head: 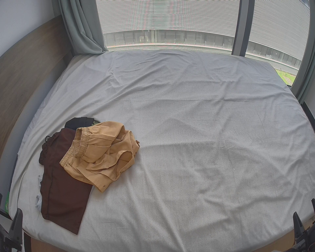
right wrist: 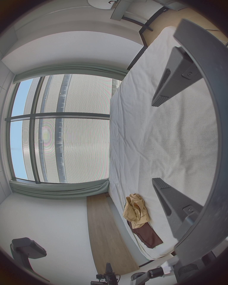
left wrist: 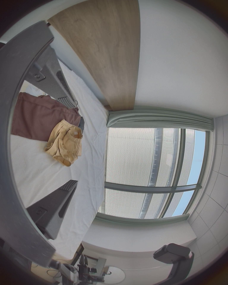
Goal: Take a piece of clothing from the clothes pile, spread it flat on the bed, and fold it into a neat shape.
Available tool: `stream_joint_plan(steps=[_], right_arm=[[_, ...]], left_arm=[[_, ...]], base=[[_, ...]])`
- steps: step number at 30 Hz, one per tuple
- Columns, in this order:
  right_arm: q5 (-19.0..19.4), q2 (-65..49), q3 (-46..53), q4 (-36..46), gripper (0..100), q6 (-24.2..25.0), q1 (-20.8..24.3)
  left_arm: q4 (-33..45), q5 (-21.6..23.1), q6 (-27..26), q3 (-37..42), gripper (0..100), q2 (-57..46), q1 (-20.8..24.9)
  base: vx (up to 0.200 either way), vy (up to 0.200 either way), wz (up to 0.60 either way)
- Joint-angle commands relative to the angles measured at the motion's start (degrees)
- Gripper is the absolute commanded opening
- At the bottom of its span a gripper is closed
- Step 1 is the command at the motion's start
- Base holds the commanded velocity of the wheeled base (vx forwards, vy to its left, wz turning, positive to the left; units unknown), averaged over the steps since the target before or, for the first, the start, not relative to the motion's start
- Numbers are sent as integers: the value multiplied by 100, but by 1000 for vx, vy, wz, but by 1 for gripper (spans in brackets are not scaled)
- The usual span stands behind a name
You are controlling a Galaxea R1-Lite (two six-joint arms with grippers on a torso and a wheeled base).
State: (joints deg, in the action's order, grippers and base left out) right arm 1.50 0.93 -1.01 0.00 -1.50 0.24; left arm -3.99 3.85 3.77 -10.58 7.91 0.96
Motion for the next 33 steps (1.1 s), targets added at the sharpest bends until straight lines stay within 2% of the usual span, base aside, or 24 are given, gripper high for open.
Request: stream_joint_plan(steps=[1,11,12,15,21,28,33], right_arm=[[-9,-93,92,0,100,9,2],[-1,-93,92,0,100,1,2],[-1,-93,92,0,100,1,2],[-1,-93,92,0,100,-8,2],[8,-93,92,-9,100,-8,2],[-1,-93,92,-9,100,-8,2],[-9,-93,92,-9,100,-17,2]], left_arm=[[-14,195,89,-93,100,457,-8],[-489,318,168,-128,100,1257,9],[-770,318,168,-172,100,1643,36],[-964,335,177,-199,100,1898,36],[-1271,362,564,-515,100,2672,44],[-1412,467,643,-779,100,3234,36],[-1825,476,652,-805,100,3665,18]], base=[[0,0,0],[0,0,0],[0,0,0],[0,0,0],[0,0,0],[0,0,0],[0,0,0]])
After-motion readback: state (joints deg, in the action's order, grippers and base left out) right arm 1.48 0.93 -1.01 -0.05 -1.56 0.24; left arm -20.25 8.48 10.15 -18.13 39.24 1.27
